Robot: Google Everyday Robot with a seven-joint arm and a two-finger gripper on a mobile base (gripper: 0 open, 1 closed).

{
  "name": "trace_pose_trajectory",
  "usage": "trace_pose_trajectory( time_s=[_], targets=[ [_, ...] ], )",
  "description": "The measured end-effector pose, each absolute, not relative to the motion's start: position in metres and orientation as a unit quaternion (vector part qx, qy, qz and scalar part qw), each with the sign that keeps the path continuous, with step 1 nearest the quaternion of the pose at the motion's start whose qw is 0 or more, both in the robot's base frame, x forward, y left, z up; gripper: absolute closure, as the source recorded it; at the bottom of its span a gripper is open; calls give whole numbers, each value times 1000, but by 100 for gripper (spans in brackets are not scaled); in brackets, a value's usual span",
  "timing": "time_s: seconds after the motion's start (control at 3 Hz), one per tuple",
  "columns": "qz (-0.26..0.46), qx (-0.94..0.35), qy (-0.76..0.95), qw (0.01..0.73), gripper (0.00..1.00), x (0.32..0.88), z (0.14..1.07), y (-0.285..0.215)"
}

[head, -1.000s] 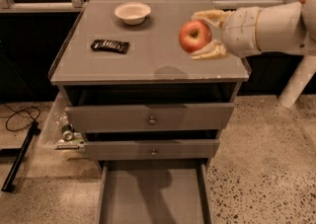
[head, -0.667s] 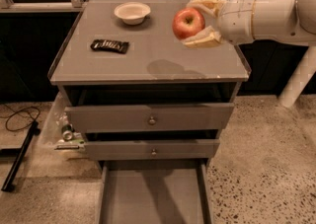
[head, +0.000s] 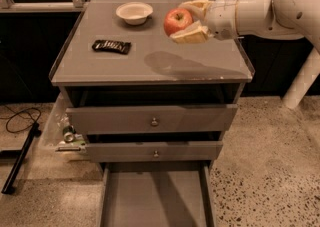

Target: Pick apple from bottom drawer and place on counter

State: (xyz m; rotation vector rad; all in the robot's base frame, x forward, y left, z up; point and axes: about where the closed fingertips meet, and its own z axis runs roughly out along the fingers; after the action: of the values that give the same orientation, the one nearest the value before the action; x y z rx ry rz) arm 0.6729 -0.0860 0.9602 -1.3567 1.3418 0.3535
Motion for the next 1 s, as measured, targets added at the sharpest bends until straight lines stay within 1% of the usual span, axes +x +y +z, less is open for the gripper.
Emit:
trace_pose_trajectory(
  time_s=[0.67, 1.0],
  targets=[
    [164, -532, 660, 505, 100, 729, 902, -83],
    [159, -519, 685, 486, 100, 744, 883, -84]
  ],
)
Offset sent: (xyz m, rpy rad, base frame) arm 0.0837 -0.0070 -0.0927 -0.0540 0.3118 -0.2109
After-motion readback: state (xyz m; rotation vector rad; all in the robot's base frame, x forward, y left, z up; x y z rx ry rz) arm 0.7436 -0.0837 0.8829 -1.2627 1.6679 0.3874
